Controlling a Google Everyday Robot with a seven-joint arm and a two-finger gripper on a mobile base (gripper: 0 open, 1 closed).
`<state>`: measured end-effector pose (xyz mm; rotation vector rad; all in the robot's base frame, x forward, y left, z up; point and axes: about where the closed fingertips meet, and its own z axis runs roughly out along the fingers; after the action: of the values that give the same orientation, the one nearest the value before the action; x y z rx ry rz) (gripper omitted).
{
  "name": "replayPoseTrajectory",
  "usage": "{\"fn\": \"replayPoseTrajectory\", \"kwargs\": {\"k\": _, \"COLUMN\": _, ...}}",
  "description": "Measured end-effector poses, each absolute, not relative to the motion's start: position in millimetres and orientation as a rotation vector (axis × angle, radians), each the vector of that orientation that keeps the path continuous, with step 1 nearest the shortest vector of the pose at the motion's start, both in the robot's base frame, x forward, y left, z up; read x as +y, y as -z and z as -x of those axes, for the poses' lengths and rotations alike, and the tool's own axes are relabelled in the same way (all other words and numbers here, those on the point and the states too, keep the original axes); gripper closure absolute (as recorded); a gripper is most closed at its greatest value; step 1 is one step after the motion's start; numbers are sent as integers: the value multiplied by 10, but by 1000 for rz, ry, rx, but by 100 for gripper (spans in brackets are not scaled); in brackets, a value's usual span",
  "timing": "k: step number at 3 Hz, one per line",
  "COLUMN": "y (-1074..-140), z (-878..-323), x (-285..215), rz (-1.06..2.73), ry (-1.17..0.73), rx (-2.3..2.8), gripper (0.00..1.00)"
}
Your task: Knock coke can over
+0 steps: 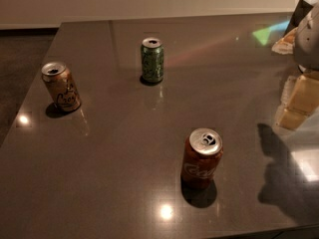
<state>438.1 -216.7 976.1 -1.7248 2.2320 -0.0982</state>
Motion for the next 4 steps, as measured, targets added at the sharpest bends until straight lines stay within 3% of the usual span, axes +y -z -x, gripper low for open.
{"fn": "replayPoseTrajectory", "kwargs": {"k": 2, "y": -9760, "z": -4266, "x": -2086, "rz": 1717, "ry": 51, "rx": 2178, "gripper": 0}}
{"fn": "replayPoseTrajectory", "kwargs": {"k": 4, "y": -9504, "z": -3827, "x": -1467, "rz": 1720, "ry": -201, "rx": 1935, "gripper": 0}}
